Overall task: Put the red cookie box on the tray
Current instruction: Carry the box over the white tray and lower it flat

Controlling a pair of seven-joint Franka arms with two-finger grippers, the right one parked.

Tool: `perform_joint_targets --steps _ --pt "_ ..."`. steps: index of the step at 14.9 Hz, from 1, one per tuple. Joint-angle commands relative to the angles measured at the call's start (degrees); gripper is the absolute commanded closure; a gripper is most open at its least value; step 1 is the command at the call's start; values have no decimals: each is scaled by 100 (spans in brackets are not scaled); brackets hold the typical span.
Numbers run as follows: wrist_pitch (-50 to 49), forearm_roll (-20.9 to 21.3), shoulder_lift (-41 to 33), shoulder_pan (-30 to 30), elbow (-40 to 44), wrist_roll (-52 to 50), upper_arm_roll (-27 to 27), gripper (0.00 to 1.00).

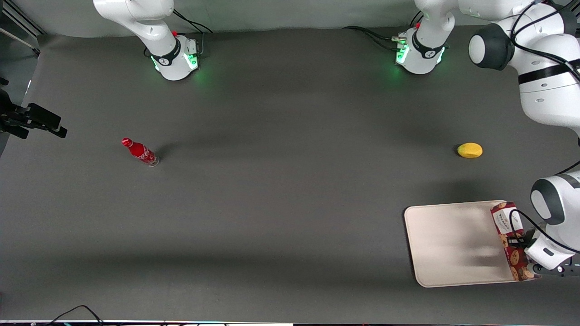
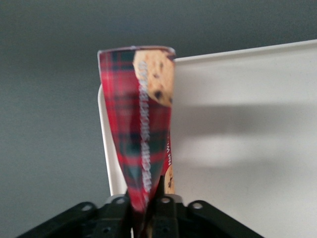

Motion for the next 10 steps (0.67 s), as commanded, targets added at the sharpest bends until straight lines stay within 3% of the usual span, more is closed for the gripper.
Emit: perform_joint_targets --steps 1,4,10 --pt "-419 -102 -79 27 225 125 71 0" --pt "-1262 -59 -578 -17 278 134 177 0" --pt "-3828 12 -2634 -280 234 30 168 0"
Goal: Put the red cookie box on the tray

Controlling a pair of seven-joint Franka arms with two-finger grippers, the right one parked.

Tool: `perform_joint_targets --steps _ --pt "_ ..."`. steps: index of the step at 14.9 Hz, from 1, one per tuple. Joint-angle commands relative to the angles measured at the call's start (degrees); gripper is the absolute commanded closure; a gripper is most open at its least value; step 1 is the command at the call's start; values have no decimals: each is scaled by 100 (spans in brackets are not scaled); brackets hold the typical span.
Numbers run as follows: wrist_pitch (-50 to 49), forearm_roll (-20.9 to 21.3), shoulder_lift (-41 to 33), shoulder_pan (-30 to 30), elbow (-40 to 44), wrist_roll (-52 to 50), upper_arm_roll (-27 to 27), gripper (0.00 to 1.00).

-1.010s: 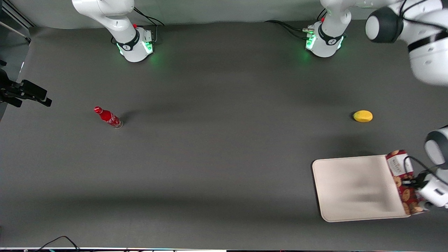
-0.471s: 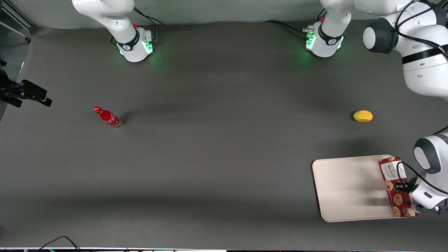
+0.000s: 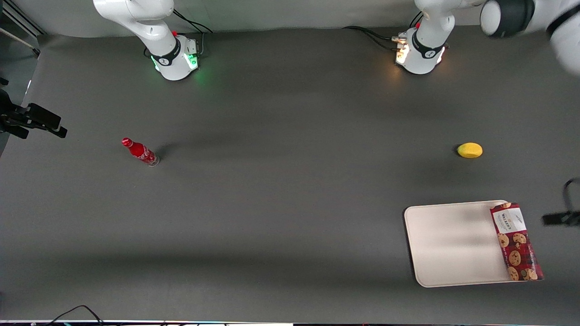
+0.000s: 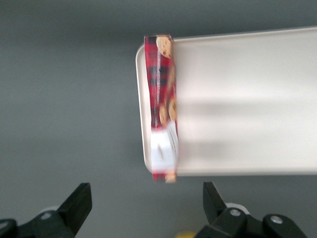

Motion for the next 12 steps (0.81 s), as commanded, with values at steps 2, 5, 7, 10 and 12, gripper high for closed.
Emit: perform_joint_targets --steps 2,5,7,10,12 --pt "-1593 29 -1709 -393 -501 -126 29 0" --pt "-1903 82 -3052 -499 -1823 -890 -530 0" --pt "-1580 187 -4081 -490 -3097 -1373 -971 0" --pt "-1287 179 -4797 -481 -4043 -1612 -1219 0" --pt "-1323 91 -4701 -455 -3826 -1613 -1184 0"
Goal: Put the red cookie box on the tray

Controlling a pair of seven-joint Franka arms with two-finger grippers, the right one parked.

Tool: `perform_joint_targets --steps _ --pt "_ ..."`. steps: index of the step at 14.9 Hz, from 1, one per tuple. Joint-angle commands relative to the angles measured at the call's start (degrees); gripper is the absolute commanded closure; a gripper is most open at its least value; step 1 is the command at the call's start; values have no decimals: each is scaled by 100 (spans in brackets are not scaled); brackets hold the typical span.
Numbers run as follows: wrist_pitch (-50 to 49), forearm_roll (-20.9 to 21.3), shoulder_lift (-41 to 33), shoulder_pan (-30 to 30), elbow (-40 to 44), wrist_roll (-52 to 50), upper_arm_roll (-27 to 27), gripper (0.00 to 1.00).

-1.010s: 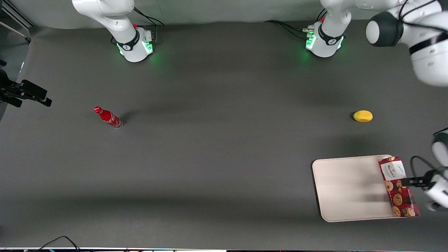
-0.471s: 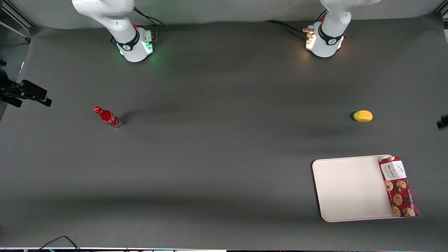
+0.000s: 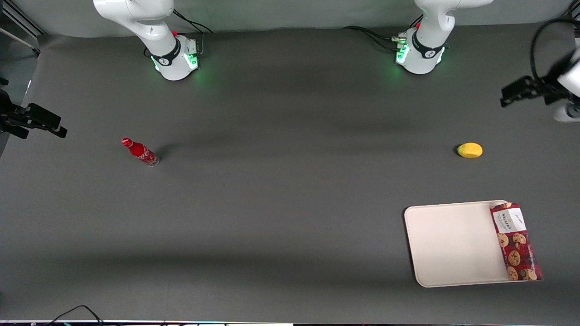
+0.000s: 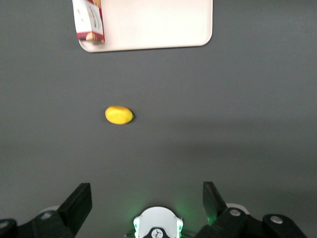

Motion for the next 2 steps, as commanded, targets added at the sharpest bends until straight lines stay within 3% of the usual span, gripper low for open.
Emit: perform_joint_targets --steps 1,2 --pt "229 -20 -253 16 -270 -44 72 0" --pt "202 -2 -182 16 -172 -27 37 0"
